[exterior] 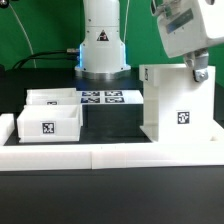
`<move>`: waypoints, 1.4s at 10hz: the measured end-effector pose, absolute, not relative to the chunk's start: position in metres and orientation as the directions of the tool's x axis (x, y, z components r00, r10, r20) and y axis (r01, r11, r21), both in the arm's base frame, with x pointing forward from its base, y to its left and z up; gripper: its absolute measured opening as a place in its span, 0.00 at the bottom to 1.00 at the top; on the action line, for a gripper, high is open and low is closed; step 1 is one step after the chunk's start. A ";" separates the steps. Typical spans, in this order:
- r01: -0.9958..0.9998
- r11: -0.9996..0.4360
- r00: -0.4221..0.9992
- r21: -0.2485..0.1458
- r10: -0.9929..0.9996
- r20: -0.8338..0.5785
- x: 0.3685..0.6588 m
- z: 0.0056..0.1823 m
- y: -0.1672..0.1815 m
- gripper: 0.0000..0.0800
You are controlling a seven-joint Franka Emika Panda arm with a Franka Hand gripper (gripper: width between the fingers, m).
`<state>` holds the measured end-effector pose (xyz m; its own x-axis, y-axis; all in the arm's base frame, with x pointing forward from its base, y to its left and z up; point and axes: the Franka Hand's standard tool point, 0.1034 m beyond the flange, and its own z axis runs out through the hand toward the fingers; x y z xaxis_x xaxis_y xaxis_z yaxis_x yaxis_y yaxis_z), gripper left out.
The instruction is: Assemble drawer
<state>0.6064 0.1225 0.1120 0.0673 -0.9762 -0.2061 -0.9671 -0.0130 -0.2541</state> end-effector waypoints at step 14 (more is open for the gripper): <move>-0.973 -0.010 0.063 -0.230 -0.972 -0.225 0.634 0.106 0.120 0.43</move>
Offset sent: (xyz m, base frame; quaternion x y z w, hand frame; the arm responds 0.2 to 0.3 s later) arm 0.0241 -0.0099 -0.0096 0.0007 0.0086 0.0173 0.9998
